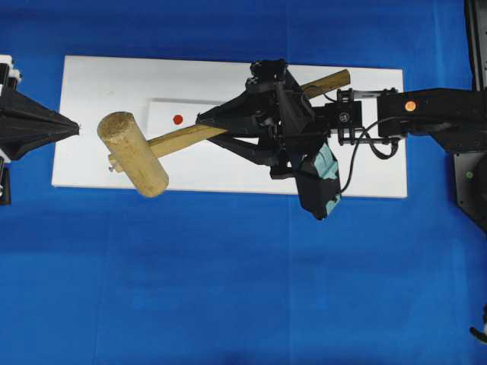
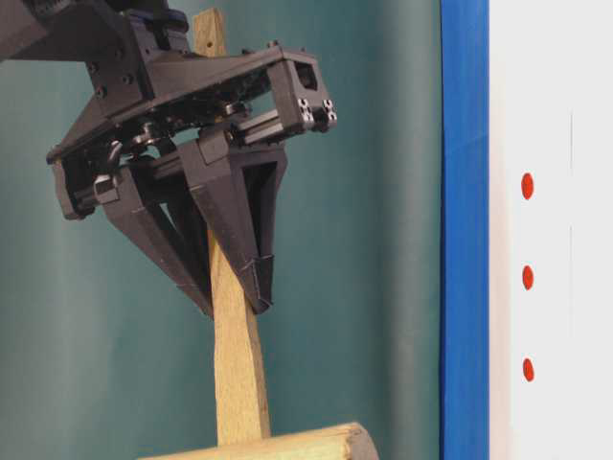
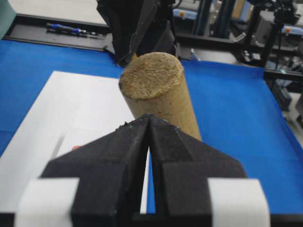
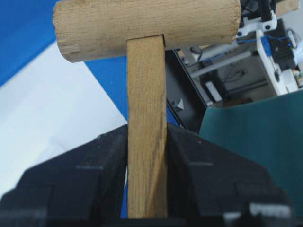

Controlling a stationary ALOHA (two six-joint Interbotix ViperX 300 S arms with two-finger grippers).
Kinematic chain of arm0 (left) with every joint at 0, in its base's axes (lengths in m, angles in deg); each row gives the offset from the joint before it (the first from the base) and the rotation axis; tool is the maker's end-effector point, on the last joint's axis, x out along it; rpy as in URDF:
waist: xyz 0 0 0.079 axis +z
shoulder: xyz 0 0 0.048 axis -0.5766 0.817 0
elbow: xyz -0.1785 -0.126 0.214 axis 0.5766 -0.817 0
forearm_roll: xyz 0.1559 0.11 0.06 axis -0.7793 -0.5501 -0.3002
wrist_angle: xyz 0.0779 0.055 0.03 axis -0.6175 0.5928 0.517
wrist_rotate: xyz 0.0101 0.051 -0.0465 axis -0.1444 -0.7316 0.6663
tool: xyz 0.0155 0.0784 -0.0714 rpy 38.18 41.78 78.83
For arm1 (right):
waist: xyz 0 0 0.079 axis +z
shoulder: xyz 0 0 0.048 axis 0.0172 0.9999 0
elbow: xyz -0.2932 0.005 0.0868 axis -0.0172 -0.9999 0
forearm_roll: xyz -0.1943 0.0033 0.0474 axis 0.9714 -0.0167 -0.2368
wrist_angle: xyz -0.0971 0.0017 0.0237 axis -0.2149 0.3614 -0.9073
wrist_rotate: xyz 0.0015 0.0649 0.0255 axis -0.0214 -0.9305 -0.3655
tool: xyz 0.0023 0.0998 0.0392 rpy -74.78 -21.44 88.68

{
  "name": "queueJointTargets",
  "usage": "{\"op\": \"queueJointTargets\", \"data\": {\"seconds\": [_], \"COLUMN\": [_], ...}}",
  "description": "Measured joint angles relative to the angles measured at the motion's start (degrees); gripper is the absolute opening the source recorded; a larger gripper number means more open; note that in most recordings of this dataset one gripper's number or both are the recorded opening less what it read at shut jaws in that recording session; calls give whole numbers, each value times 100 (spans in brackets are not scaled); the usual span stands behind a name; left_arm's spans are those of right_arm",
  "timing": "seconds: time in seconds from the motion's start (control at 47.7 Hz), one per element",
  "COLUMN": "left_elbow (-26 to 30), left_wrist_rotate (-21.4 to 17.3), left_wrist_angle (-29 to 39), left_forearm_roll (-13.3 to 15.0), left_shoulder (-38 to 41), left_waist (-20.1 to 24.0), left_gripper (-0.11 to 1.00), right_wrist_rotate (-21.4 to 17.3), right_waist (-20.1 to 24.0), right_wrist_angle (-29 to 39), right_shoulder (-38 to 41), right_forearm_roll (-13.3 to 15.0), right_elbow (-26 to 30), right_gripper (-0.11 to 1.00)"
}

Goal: Hit the mark with a hammer.
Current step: 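Carry the mallet with the right gripper over the white board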

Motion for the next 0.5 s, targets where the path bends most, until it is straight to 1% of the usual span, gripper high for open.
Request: {"op": "queueJointTargets", "data": {"seconds": [0.378, 0.399, 0.441, 0.504], "left_elbow": [9, 0, 0, 9], "left_wrist_rotate": [18, 26, 62, 220], "left_wrist_angle": [0, 0, 0, 9], "left_forearm_roll": [0, 0, 0, 9], "left_shoulder": [9, 18, 18, 18], "left_waist": [0, -9, 0, 0], "left_gripper": [2, 4, 12, 28], "right_wrist_rotate": [9, 9, 0, 0], "right_waist": [9, 9, 9, 9], "right_wrist_angle": [0, 0, 0, 0], "right_shoulder": [9, 9, 0, 0], "right_forearm_roll": [-9, -9, -9, -9], "right_elbow": [0, 0, 0, 0], "right_gripper": [10, 10, 10, 10]}}
